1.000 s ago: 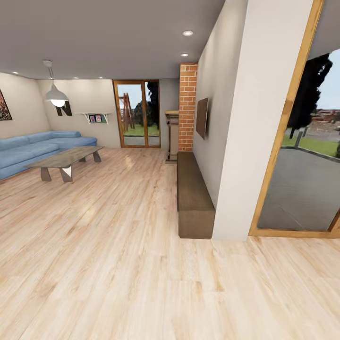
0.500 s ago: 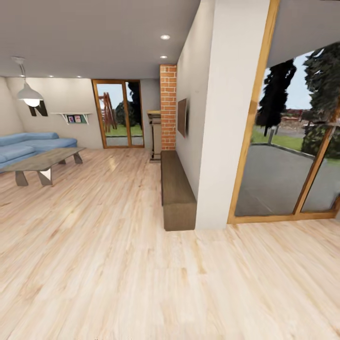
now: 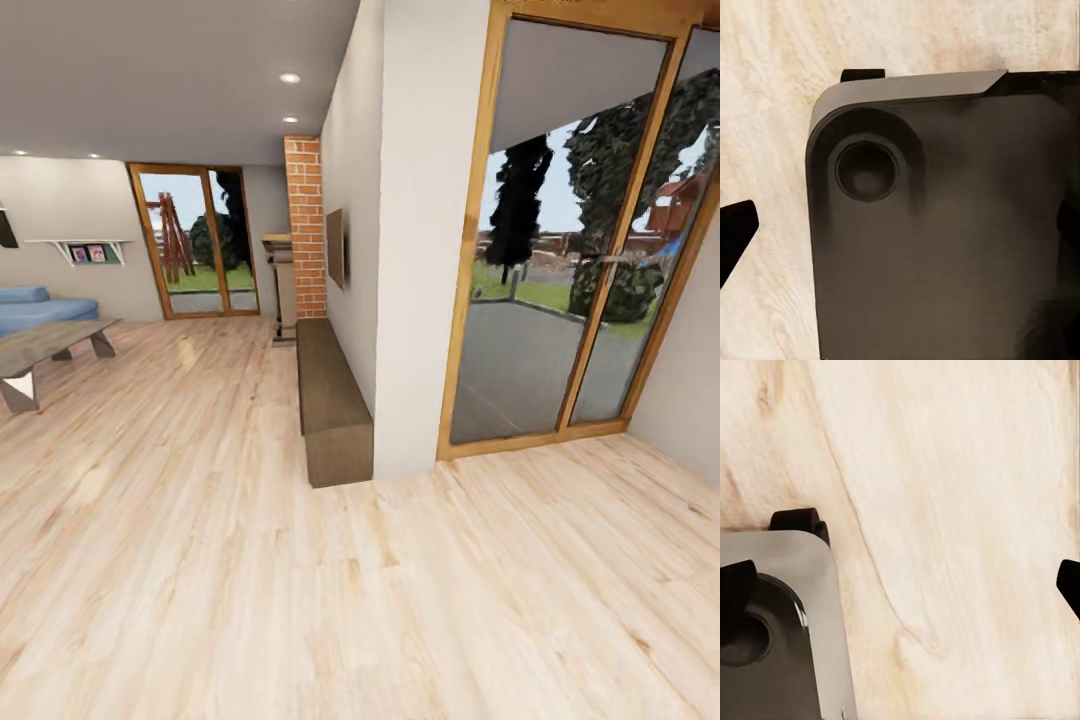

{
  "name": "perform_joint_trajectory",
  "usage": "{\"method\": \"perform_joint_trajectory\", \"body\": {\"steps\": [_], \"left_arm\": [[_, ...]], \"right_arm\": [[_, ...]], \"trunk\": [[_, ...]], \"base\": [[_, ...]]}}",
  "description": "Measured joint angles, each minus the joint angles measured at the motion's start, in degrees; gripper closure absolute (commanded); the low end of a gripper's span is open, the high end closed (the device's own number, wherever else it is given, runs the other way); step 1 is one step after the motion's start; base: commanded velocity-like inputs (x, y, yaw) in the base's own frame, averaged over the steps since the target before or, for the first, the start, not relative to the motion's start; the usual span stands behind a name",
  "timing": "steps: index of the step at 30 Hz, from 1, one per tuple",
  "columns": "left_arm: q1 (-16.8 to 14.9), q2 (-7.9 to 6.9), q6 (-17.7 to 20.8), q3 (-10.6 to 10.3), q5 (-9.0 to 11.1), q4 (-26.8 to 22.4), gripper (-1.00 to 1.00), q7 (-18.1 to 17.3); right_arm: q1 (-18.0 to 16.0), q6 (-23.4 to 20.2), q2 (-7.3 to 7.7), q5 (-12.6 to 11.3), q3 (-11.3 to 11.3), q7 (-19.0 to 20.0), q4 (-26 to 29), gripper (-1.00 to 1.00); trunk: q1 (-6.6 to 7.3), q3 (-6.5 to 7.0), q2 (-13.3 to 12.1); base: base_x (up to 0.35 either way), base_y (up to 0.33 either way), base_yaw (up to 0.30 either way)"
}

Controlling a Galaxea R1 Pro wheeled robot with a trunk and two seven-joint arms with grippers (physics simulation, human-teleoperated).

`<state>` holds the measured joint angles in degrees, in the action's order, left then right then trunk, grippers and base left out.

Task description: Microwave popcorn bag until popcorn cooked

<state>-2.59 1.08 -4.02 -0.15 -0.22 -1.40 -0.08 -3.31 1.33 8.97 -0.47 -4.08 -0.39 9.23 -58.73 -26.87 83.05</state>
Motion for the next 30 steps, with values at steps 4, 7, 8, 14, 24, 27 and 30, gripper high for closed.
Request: {"method": "perform_joint_trajectory", "body": {"steps": [4,7,8,14,24,27,30], "left_arm": [[0.3,-0.09,-1.0,0.1,0.1,0.0,-1.00,0.1],[0.4,-0.43,-1.1,0.1,0.3,0.0,-1.00,0.1],[0.4,-0.81,-1.1,0.2,0.4,0.0,-1.00,0.2],[0.4,-1.18,-1.1,0.4,0.6,0.0,-1.00,0.2],[0.2,-1.16,-1.1,0.6,0.6,0.0,-1.00,0.2],[0.1,-1.16,-1.1,0.6,0.6,0.0,-1.00,0.2],[0.1,-1.05,-1.1,0.5,0.6,0.0,-1.00,0.2]], "right_arm": [[-0.1,0.0,0.66,0.0,-0.1,0.0,0.0,-1.00],[-0.1,0.1,0.77,0.0,-0.1,0.0,0.0,-1.00],[-0.2,0.3,0.79,0.1,-0.1,0.0,0.1,-1.00],[-0.1,1.2,0.77,0.1,-0.1,-0.1,2.8,-1.00],[-0.1,3.8,0.57,0.0,-0.2,-0.1,2.7,-1.00],[-0.1,4.0,0.61,0.0,-0.2,-0.1,2.8,-1.00],[-0.1,4.2,0.68,0.0,-0.1,-0.1,2.8,-1.00]], "trunk": [[0.00,0.00,0.0],[0.00,0.00,0.0],[0.00,0.00,0.0],[0.00,0.00,0.0],[0.00,0.00,0.0],[0.00,0.00,0.0],[0.00,0.00,0.0]], "base": [[0.000,0.000,-0.300],[0.000,0.000,-0.223],[0.000,0.000,-0.082],[0.000,0.000,-0.054],[0.000,0.000,-0.286],[0.000,0.000,-0.299],[0.000,0.000,-0.122]]}}
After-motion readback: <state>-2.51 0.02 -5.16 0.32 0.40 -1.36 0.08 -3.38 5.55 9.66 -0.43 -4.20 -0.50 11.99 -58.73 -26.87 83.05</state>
